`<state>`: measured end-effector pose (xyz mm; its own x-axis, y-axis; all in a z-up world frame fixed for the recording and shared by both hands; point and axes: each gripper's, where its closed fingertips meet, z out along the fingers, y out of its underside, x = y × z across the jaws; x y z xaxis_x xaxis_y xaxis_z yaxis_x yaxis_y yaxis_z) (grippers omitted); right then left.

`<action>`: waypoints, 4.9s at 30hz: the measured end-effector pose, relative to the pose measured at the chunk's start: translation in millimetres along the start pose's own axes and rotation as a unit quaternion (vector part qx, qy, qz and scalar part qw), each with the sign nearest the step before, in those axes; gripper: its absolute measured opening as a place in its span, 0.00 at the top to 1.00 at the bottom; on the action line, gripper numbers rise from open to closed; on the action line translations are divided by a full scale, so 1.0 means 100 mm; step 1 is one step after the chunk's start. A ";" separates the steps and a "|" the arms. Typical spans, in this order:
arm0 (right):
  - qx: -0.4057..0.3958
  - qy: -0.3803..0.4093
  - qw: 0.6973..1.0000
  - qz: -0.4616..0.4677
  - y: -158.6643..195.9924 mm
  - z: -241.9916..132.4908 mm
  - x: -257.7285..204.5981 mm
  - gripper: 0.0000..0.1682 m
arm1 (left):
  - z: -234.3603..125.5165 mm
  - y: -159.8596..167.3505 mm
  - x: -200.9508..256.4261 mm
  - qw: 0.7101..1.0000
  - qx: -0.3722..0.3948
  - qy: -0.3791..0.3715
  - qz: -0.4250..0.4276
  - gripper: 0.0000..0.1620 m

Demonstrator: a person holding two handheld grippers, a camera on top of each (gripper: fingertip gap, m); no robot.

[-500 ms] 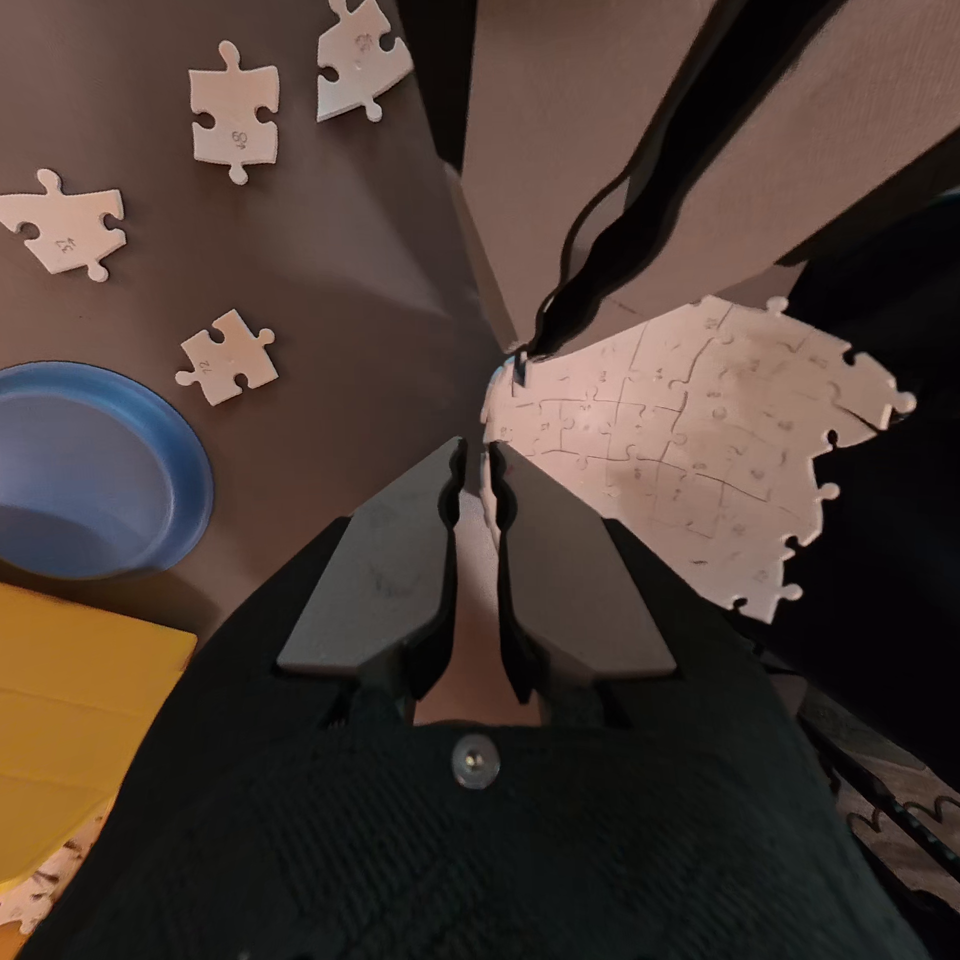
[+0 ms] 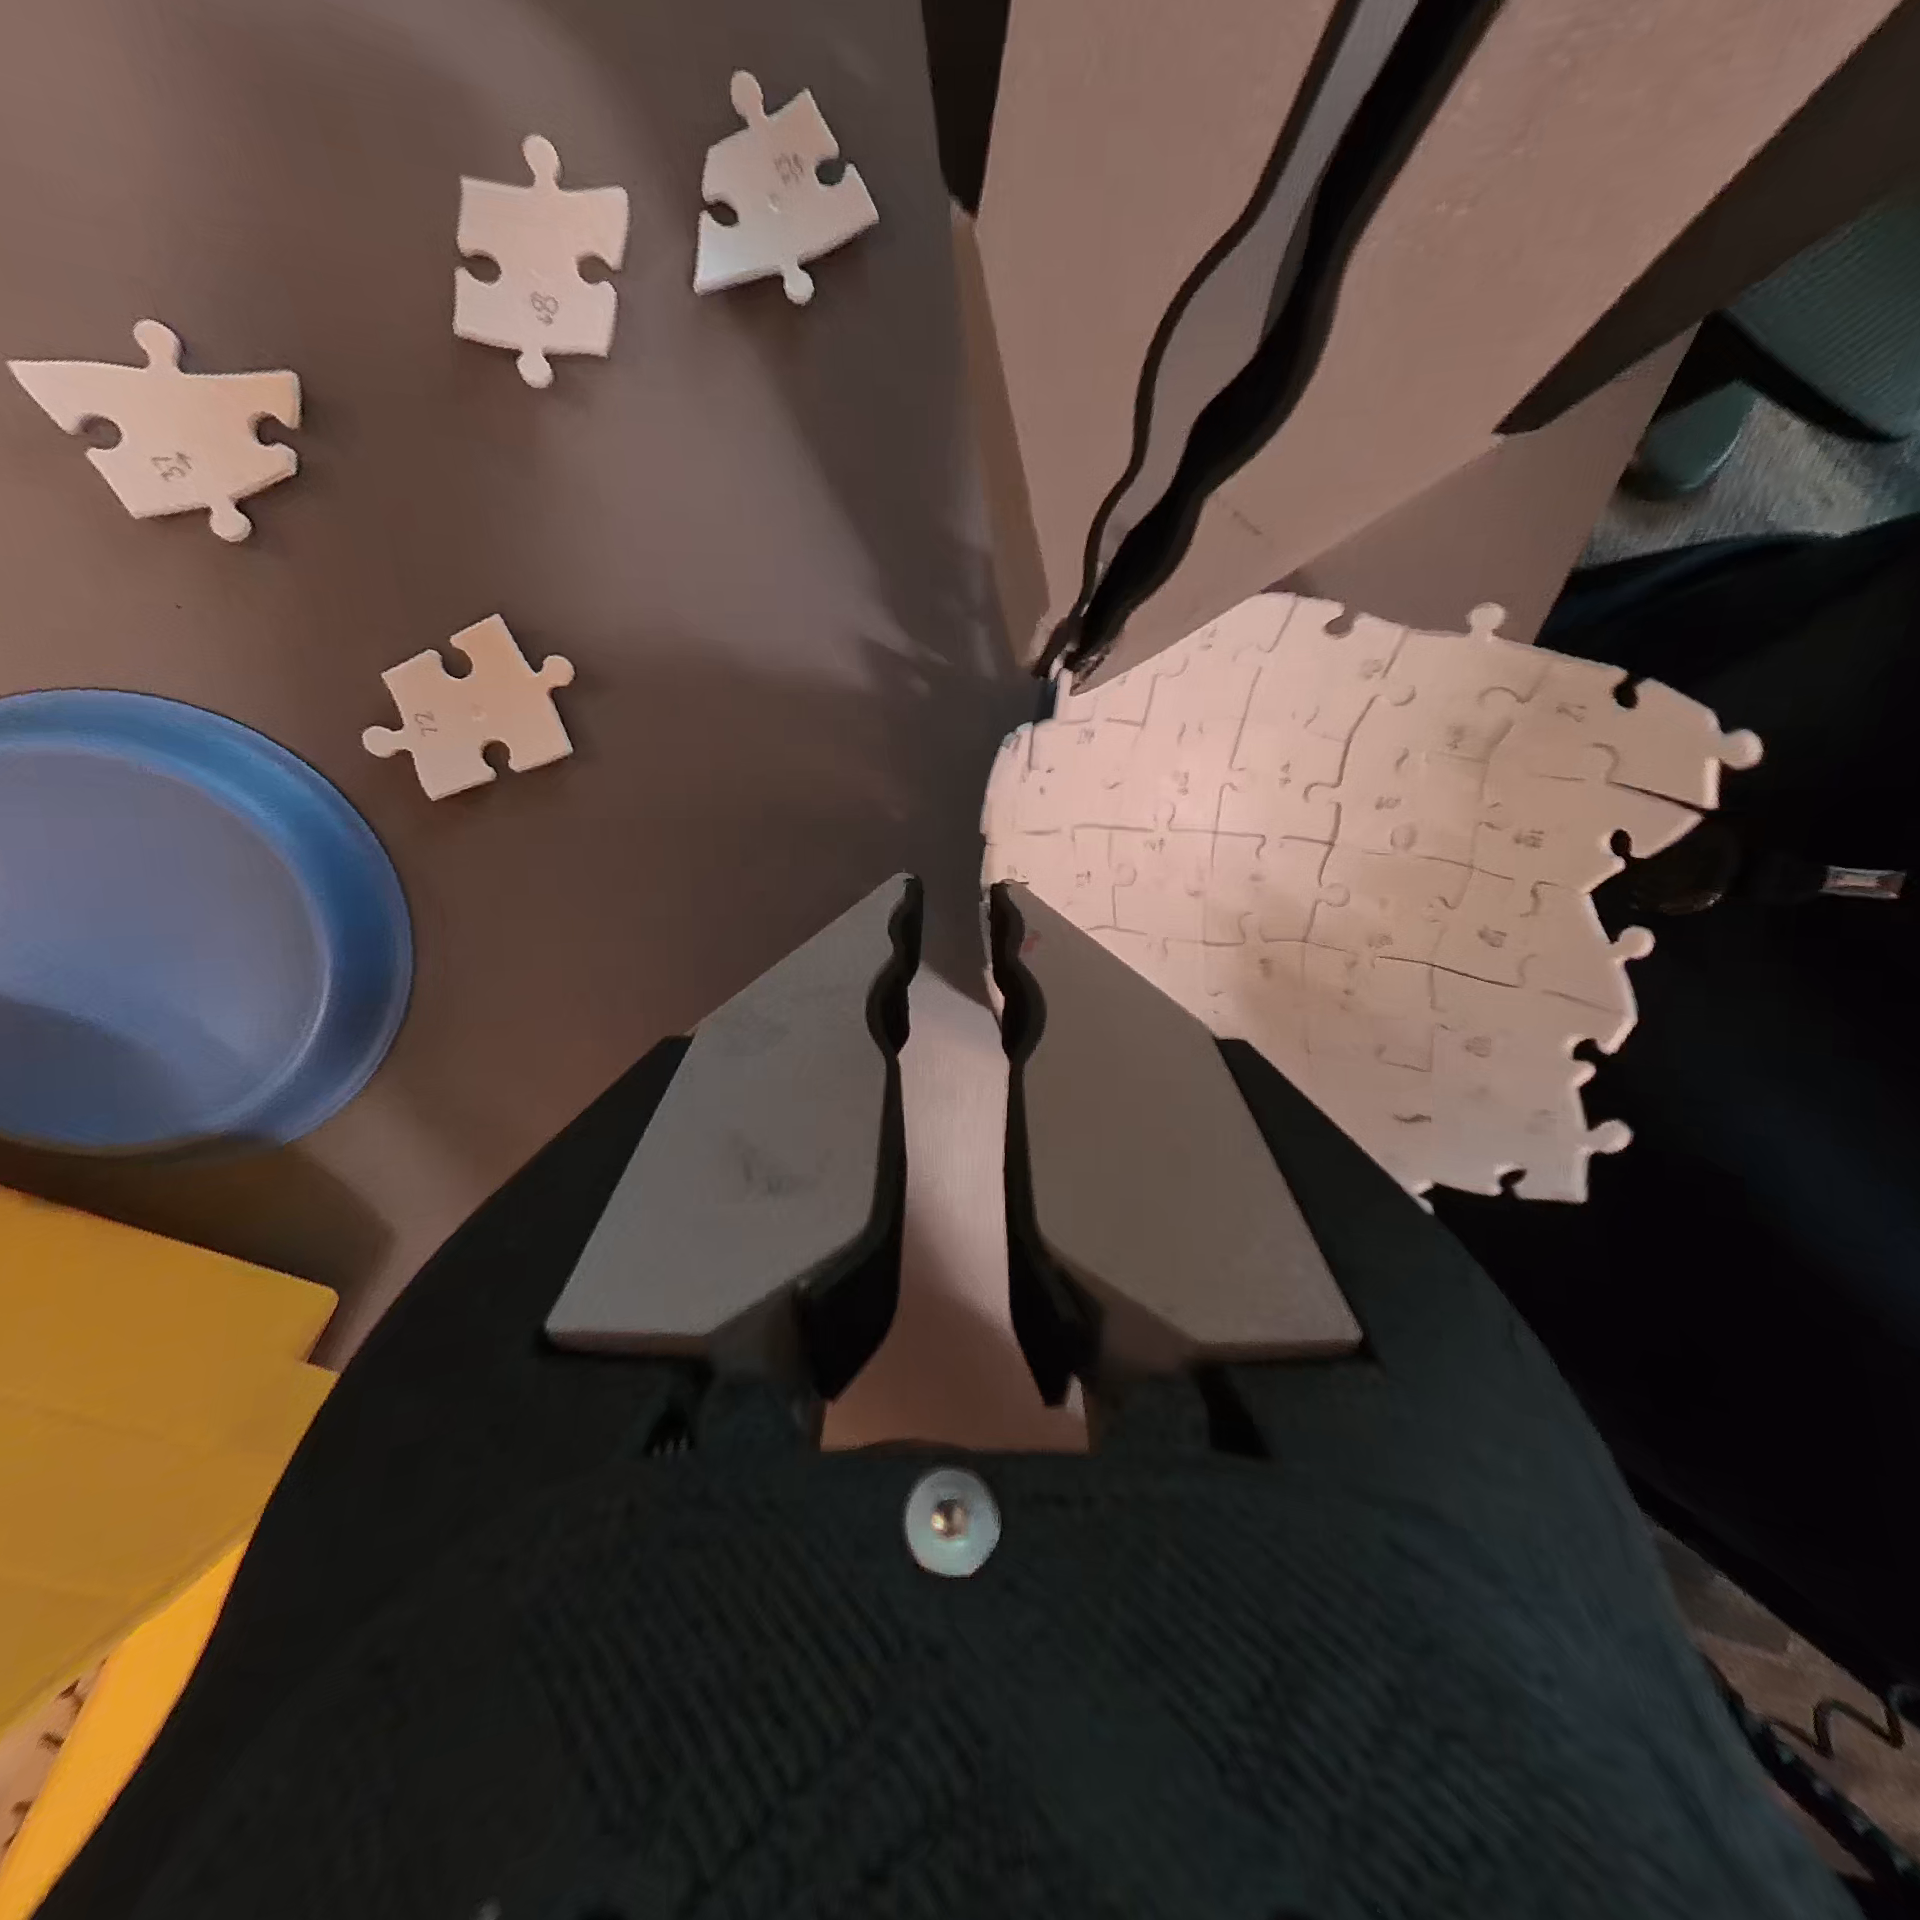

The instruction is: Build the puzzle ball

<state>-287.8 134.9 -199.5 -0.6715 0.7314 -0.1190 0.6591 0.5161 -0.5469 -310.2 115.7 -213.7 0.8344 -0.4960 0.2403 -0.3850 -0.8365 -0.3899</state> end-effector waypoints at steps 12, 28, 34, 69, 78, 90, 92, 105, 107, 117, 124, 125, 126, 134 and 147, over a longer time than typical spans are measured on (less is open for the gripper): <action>0.016 -0.009 1.000 0.014 0.05 0.00 0.04 1.00 | 0.03 -0.13 0.05 0.999 0.032 0.014 0.003 0.91; 0.001 -0.002 1.000 -0.012 0.06 -0.01 0.05 1.00 | 0.10 -0.22 0.11 0.999 0.019 0.031 0.017 0.95; -0.018 -0.011 1.000 -0.009 0.09 0.00 0.06 1.00 | 0.10 -0.25 0.09 0.999 0.039 0.030 0.011 1.00; -0.005 -0.001 1.000 0.003 0.16 0.00 0.10 1.00 | 0.17 -0.31 0.10 0.999 0.040 0.022 -0.025 0.96; 0.001 0.004 1.000 -0.013 0.16 0.00 0.11 1.00 | 0.19 -0.33 0.08 0.999 0.028 0.040 -0.006 0.96; 0.011 0.000 1.000 -0.016 0.18 -0.02 0.12 1.00 | 0.25 -0.38 0.07 0.999 0.030 0.040 0.003 0.98; 0.014 -0.003 1.000 -0.015 0.18 -0.02 0.12 1.00 | 0.24 -0.38 0.07 0.999 0.033 0.043 -0.001 0.99; 0.025 -0.028 0.999 0.002 0.22 0.02 0.12 0.99 | 0.20 -0.41 0.07 0.999 0.038 0.031 -0.004 0.99; 0.031 -0.040 0.999 0.007 0.22 0.04 0.10 0.99 | 0.19 -0.41 0.07 0.999 0.041 0.030 0.000 1.00; 0.062 -0.116 0.988 0.077 0.22 0.07 0.06 1.00 | 0.18 -0.42 0.09 0.999 0.037 0.021 0.009 0.99; 0.060 -0.140 0.981 0.122 0.24 0.05 0.04 0.99 | 0.19 -0.44 0.11 0.999 0.035 0.023 0.005 0.99; 0.060 -0.141 0.981 0.121 0.24 0.05 0.03 0.99 | 0.19 -0.44 0.12 0.999 0.035 0.023 0.006 0.99; 0.060 -0.141 0.981 0.117 0.24 0.04 0.03 0.99 | 0.19 -0.44 0.12 0.999 0.035 0.023 0.006 0.99; 0.062 -0.124 0.986 0.087 0.25 -0.01 0.02 0.97 | 0.18 -0.46 0.13 0.999 0.033 0.017 0.008 0.99; 0.074 -0.111 0.988 0.073 0.23 0.00 0.05 1.00 | 0.17 -0.44 0.12 0.999 0.036 0.021 -0.005 0.99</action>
<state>-276.1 150.3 -212.9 -0.6418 0.6685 -0.3757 0.7085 0.3294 -0.6242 -276.3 150.7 -208.8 0.8199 -0.4988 0.2811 -0.3465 -0.8231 -0.4500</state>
